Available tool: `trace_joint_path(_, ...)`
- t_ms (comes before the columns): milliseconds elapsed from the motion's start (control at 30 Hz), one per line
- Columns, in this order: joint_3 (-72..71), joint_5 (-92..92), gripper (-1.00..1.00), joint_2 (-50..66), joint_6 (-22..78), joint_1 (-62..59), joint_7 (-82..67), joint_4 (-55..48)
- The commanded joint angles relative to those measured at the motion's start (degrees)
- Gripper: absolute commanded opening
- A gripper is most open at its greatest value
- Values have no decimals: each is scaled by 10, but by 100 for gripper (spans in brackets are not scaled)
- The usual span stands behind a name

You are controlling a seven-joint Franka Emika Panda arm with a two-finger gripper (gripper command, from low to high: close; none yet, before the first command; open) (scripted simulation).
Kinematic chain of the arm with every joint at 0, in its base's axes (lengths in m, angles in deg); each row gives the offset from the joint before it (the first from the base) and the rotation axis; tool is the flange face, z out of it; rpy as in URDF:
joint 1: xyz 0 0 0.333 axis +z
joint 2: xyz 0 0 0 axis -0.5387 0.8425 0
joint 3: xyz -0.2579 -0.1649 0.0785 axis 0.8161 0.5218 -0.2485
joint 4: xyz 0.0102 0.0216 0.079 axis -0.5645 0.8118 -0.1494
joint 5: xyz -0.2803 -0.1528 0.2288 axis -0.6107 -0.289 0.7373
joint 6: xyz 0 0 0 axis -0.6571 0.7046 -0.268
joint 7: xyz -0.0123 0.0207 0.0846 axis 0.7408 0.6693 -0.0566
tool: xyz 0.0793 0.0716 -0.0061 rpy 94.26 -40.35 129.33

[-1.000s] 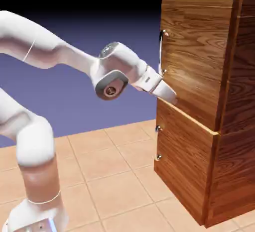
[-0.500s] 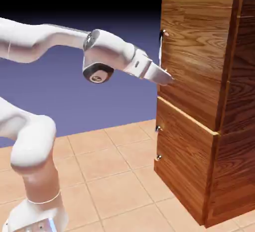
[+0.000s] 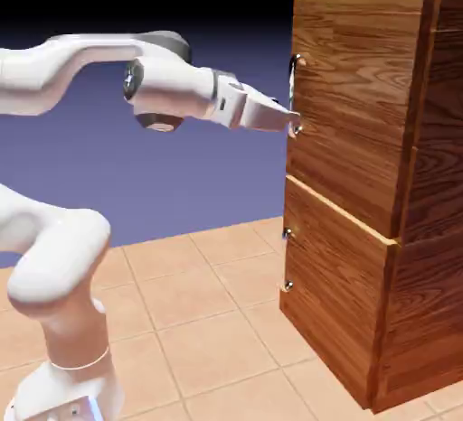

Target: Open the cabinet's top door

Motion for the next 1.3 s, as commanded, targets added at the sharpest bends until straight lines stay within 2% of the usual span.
trace_joint_path(0,-9,25,0,-7,2,-8,-16,-2)
trace_joint_path(433,-121,337,0,-94,24,-106,-219,-29)
trace_joint_path(667,-172,393,0,-56,68,-214,-249,-93)
trace_joint_path(700,-172,393,-100,-56,68,-214,-249,-93)
trace_joint_path(1033,14,255,-100,-110,215,-58,-257,51)
trace_joint_path(1267,159,116,-100,-155,323,-3,-247,116)
